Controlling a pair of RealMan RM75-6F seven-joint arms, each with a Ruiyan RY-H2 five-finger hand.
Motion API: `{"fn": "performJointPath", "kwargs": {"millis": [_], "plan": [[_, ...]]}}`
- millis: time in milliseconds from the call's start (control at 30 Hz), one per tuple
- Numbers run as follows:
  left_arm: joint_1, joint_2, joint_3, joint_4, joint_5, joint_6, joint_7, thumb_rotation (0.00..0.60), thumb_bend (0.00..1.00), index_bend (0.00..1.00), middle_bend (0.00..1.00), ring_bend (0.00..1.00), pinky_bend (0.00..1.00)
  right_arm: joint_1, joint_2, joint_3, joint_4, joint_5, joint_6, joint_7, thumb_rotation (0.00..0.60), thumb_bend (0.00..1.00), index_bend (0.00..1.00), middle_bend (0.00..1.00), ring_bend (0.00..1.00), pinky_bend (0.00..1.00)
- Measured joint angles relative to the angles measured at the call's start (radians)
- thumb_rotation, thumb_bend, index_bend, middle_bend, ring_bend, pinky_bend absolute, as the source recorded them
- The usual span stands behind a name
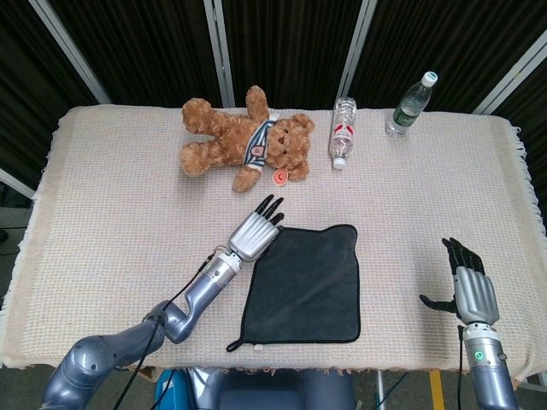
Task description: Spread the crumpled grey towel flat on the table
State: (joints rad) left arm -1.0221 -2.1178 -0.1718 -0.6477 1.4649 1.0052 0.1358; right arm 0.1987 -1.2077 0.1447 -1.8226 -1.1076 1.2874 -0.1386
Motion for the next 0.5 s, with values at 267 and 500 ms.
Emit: {"fn": "performJointPath", "kwargs": {"millis": [267, 500], "plan": [[0.038, 0.046, 0.024, -0.042, 0.004, 0.007, 0.017, 0.6, 0.49, 0.61, 0.29, 0.01, 0.02, -0.001, 0.001, -0.003, -0.007, -0.008, 0.002, -0.001, 0.6, 0.12, 0.0, 0.0, 0.0, 0.0], [0.087, 0.105, 0.049, -0.082, 0.001, 0.012, 0.031, 0.6, 0.49, 0.61, 0.29, 0.01, 0.03, -0.001, -0.001, -0.009, -0.011, -0.014, 0.0, -0.006, 0.6, 0.12, 0.0, 0.0, 0.0, 0.0]]}}
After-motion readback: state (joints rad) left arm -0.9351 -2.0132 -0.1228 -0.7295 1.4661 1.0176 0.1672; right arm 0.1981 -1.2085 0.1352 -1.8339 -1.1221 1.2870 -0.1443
